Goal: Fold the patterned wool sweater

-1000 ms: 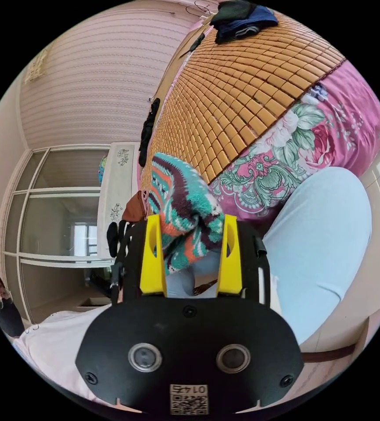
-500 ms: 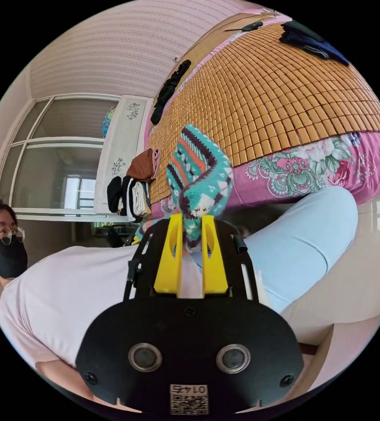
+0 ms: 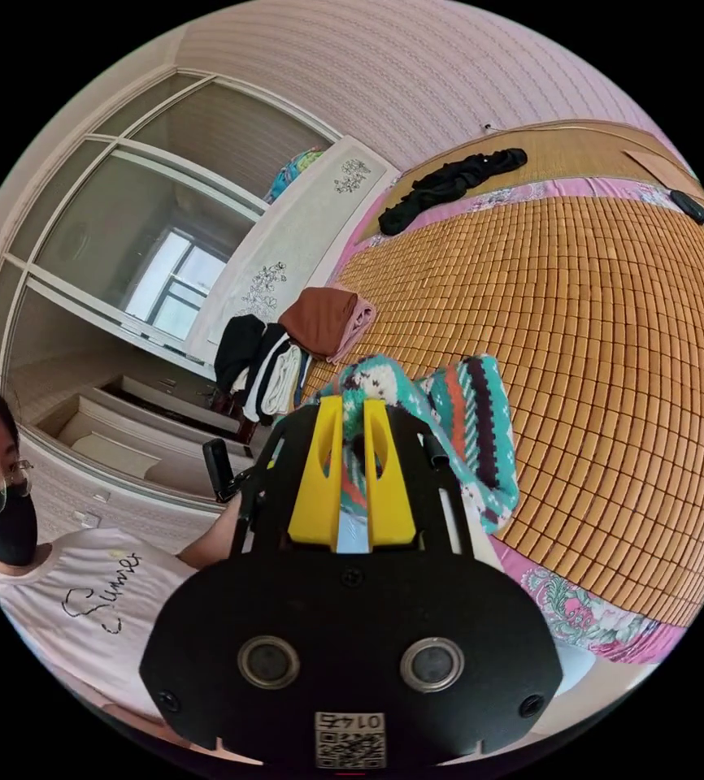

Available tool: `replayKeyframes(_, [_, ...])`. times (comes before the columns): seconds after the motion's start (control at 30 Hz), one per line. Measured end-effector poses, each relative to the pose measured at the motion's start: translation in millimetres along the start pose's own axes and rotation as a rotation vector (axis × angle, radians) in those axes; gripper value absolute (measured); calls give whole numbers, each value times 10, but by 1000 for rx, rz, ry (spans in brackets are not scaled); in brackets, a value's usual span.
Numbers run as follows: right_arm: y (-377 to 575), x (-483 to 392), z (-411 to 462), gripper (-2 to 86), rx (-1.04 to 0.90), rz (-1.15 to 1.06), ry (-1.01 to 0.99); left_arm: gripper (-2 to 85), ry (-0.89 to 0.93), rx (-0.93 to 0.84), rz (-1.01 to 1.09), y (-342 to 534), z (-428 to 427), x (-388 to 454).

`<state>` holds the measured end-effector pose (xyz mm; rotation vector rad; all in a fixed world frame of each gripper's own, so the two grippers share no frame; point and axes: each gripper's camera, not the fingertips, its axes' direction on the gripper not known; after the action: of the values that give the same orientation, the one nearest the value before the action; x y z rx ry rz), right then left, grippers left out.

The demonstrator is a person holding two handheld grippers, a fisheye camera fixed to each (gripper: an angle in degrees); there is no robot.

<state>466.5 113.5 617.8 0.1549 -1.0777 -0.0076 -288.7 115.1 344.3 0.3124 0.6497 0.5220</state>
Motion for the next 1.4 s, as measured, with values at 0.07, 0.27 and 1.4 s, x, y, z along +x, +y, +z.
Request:
replayKeyframes(0.07, [-186,73,335,55,0,16,40,71,-73,10,-94,-159,210,-291])
replayKeyframes(0.27, [-255,42,1253,63,-79,81,238,74,-224,-251,-137,-294,1063,-730])
replayKeyframes(1.4, [-1130,-693,4192,-5,-602,-287,805,58,-87,-162,-274,-164,1130,-740])
